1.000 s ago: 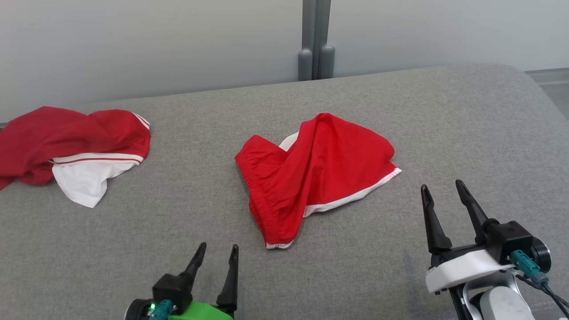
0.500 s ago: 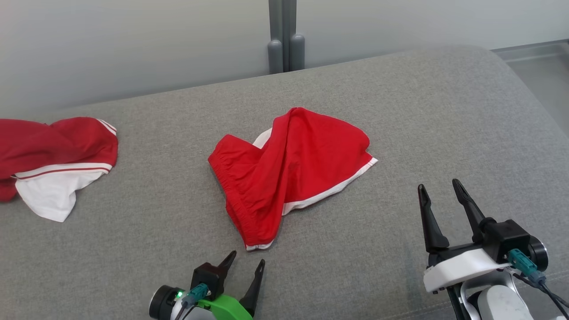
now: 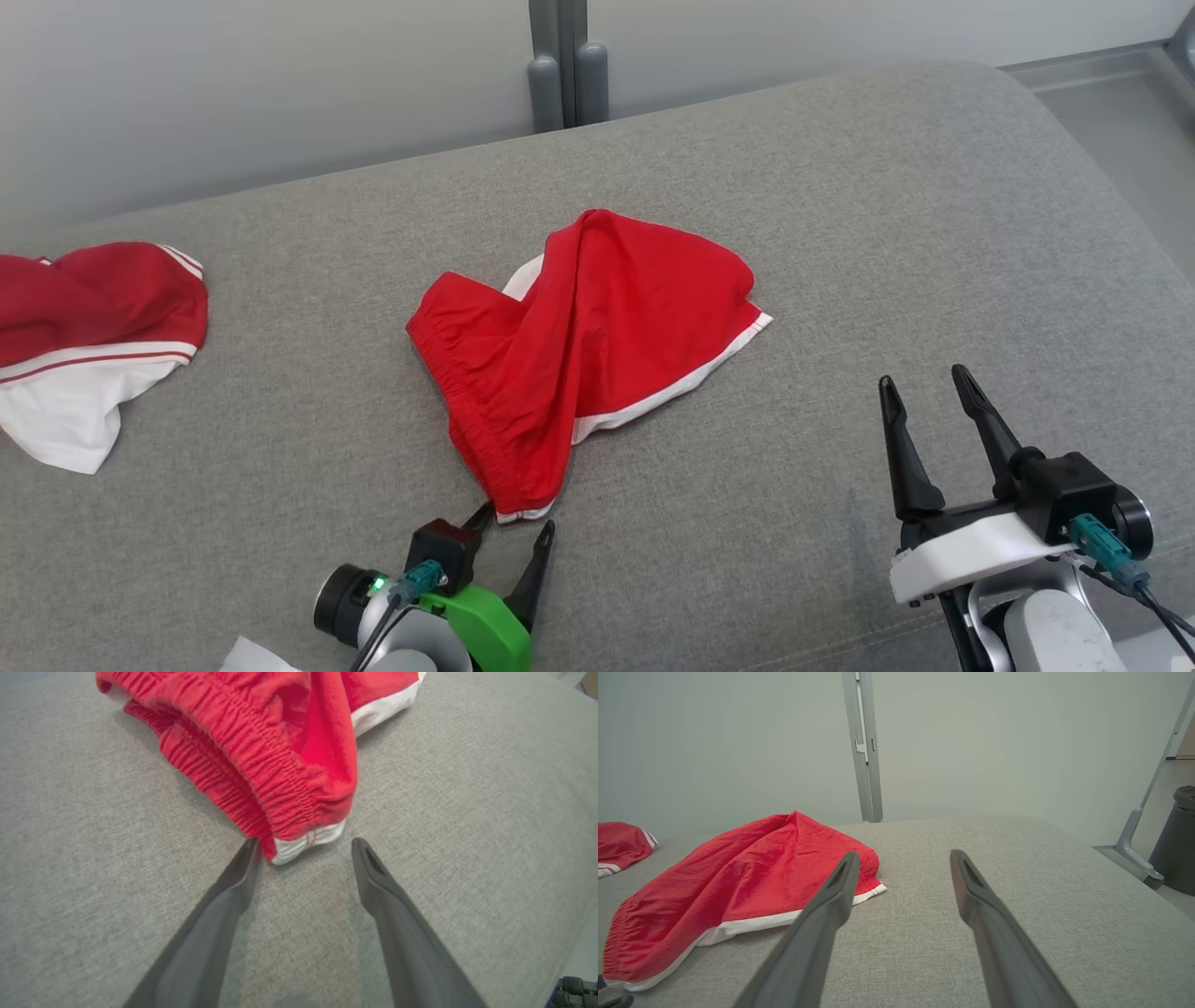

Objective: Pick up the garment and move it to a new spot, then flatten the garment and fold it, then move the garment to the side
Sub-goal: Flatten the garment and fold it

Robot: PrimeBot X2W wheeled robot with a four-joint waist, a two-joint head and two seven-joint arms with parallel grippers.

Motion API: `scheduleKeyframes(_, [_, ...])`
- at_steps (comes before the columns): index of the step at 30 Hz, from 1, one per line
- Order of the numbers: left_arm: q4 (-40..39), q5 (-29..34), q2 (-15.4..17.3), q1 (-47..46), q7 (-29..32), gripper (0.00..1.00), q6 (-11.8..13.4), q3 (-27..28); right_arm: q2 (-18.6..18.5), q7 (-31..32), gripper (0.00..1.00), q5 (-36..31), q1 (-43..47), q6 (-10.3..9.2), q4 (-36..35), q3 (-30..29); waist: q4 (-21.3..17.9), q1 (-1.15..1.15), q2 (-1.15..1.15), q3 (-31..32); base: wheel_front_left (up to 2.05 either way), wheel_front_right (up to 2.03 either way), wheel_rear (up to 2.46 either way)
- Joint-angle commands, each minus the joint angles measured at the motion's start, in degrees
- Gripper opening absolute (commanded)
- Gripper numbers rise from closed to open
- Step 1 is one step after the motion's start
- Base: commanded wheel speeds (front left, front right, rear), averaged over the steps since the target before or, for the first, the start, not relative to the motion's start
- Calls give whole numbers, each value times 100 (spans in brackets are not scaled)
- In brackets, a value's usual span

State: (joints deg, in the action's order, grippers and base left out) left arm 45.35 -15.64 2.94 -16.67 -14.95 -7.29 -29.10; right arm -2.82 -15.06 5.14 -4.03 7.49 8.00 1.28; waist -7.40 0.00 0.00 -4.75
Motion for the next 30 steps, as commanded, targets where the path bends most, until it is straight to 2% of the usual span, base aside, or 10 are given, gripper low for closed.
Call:
scheduleKeyframes(1, [-35, -38, 11, -101, -29, 100, -13, -24, -15, -18, 100, 19, -75, 1, -22, -15, -8, 0, 0, -20, 0, 0, 0])
scheduleKeyframes(2, [-91, -15, 10, -102, -29, 96, -15, -50, -15, -18, 100, 22, -76, 1, -24, -22, -8, 0, 0, -29, 0, 0, 0])
scheduleKeyframes(6, [-367, 78, 14, -19, -25, 49, -17, -12, -14, -18, 100, 31, -87, 1, -32, -40, -6, 0, 0, -52, 0, 0, 0])
scheduleKeyframes(10, [-314, 171, 14, 13, -26, 28, -20, -74, -15, -18, 100, 32, -105, 1, -14, -44, -16, 0, 0, -72, 0, 0, 0])
scheduleKeyframes(14, [-62, 205, 13, -49, -24, 40, -22, -145, -15, -18, 100, 38, -116, 1, 13, -37, -35, 0, 0, -86, 0, 0, 0])
scheduleKeyframes(16, [76, 215, 13, -110, -18, 65, -23, -165, -14, -18, 100, 40, -129, 1, 21, -32, -46, 0, 0, -92, 0, 0, 0])
scheduleKeyframes(17, [122, 210, 12, -130, -14, 68, -20, -164, -15, -18, 100, 44, -136, 1, 22, -32, -52, 0, 0, -96, 0, 0, 0])
scheduleKeyframes(19, [138, 174, 12, -157, -15, 56, -19, -141, -15, -18, 100, 52, -147, 1, 12, -42, -58, 0, 0, -102, 0, 0, 0])
scheduleKeyframes(23, [34, 136, 10, -164, -16, 0, -20, -90, -15, -18, 100, 48, -138, 1, -12, -88, -43, 0, 0, -107, 0, 0, 0])
scheduleKeyframes(30, [-424, 79, 86, 36, -19, 0, 24, 242, -14, -18, 100, 73, -89, 1, 25, -131, 89, 0, 0, -82, 0, 0, 0])
